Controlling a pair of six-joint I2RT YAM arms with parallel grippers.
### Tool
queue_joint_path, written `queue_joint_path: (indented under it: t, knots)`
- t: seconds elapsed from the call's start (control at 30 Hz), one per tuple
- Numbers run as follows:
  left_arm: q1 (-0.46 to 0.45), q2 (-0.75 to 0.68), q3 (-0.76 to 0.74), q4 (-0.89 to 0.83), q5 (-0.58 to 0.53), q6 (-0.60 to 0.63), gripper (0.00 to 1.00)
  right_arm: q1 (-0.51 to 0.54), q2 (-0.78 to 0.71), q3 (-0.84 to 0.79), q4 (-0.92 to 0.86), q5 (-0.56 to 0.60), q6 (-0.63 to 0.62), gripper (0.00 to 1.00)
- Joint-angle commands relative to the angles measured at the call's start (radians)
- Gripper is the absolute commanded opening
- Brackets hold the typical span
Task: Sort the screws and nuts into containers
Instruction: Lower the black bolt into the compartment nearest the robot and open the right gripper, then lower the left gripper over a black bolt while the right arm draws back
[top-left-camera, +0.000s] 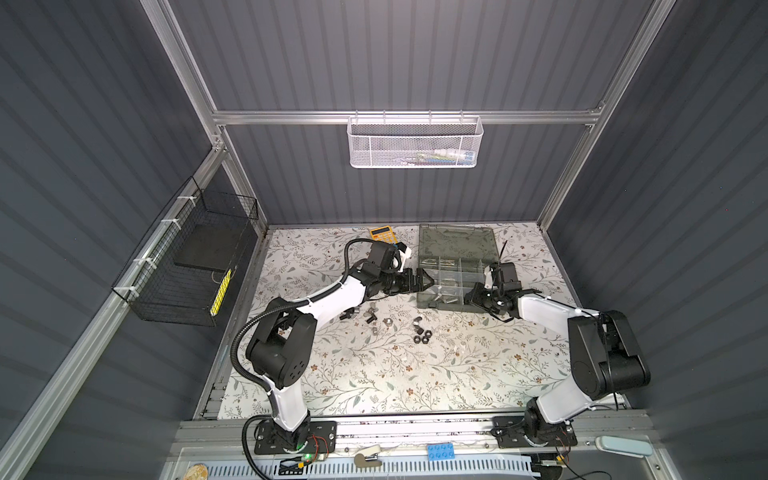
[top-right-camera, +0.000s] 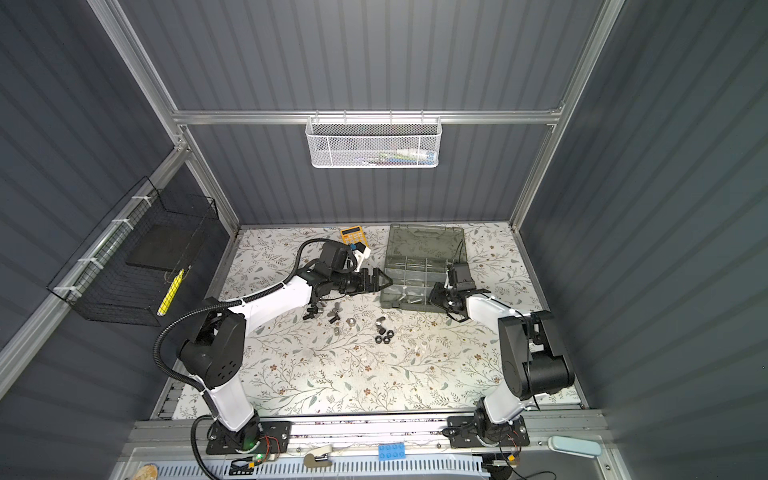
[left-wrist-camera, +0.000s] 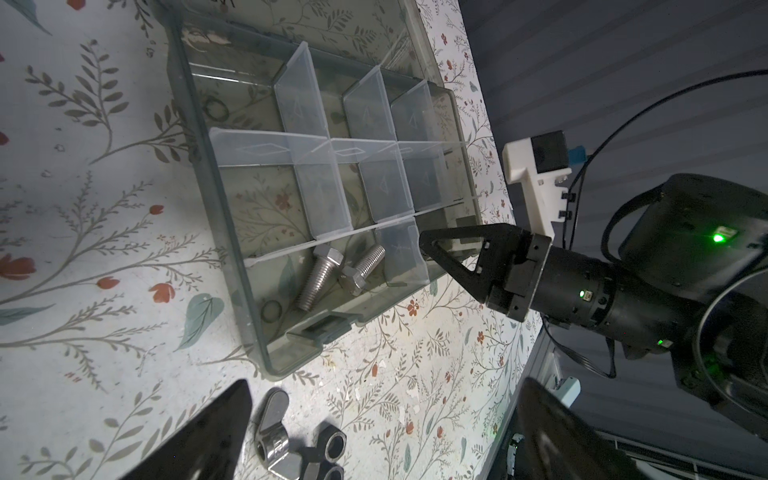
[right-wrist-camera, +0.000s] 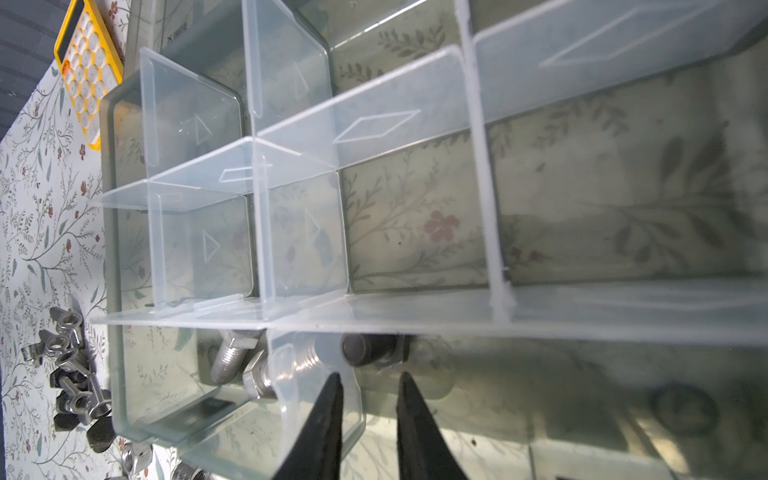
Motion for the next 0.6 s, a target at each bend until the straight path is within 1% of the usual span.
queue_joint_path:
  t: [0.0, 0.1, 0.23, 0.4, 0.47, 0.5, 0.57]
  knots:
    - [-0.001, -0.027, 0.015, -0.022, -0.011, 0.027, 1.0, -0.002, -0.014, 0.005, 0.009, 0.007, -0.001, 0.28]
    - [-0.001, -0.027, 0.02, -0.027, -0.012, 0.033, 1.0, -0.002, -0.044, -0.01, 0.025, 0.007, -0.004, 0.3]
    - [0.001, -0.034, 0.026, -0.046, -0.032, 0.045, 1.0, 0.007, -0.099, -0.041, 0.062, 0.012, -0.016, 0.37]
    - [0.001, -0.05, 0.04, -0.094, -0.108, 0.052, 1.0, 0.047, -0.171, -0.066, 0.1, 0.029, -0.048, 0.54]
    - [0.002, -0.051, 0.055, -0.134, -0.141, 0.027, 1.0, 0.076, -0.196, -0.071, 0.108, 0.039, -0.069, 0.61]
    - [0.002, -0.049, 0.069, -0.172, -0.189, 0.01, 1.0, 0.094, -0.211, -0.072, 0.11, 0.05, -0.085, 0.65]
    - [0.002, -0.045, 0.089, -0.24, -0.239, -0.014, 1.0, 0.136, -0.24, -0.075, 0.112, 0.08, -0.114, 0.73]
